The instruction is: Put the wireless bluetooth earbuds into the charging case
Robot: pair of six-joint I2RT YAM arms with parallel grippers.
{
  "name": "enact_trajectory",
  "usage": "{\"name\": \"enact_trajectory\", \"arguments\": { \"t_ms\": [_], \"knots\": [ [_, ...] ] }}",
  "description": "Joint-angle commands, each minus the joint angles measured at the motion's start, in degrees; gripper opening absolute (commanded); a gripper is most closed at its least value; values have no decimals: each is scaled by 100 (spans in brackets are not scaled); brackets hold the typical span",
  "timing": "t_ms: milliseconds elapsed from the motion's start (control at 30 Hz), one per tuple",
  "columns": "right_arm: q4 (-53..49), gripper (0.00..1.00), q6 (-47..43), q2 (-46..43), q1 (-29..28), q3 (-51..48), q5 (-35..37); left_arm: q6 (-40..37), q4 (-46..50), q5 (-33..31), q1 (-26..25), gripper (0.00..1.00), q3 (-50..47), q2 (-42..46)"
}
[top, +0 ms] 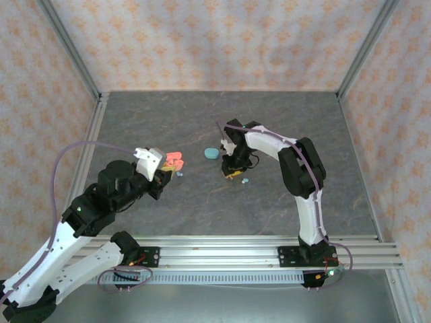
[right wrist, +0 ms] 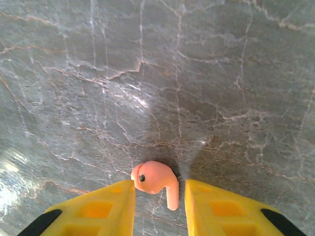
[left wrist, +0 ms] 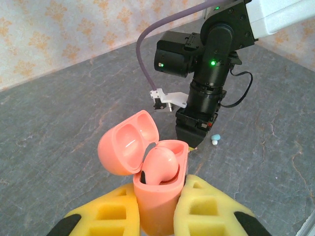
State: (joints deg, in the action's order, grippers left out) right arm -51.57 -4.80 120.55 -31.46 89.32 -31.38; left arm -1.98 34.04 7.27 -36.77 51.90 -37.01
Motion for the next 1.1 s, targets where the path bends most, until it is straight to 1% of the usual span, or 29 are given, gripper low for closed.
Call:
{"name": "enact_trajectory", "arguments": {
  "t_ms": [0,467,700,867,1067],
  "knots": [
    [6,32,-96,78,-37,-120,4,17,-185,77,-50,0,89,-47],
    [96,32,144,129,-189,-83,184,131,-352,126,-57,0,62,-122],
    [-57,32,147,-272,-195,-103,268,140,-321,132,-49,0,85,-125],
    [-258,32,64,-394,-185,86,267,158,-345,109,-51,0,58,-104],
    [-421,32,-100,-217,-178,419,230,163,-315,108,-50,0,72,-100]
  ]
}}
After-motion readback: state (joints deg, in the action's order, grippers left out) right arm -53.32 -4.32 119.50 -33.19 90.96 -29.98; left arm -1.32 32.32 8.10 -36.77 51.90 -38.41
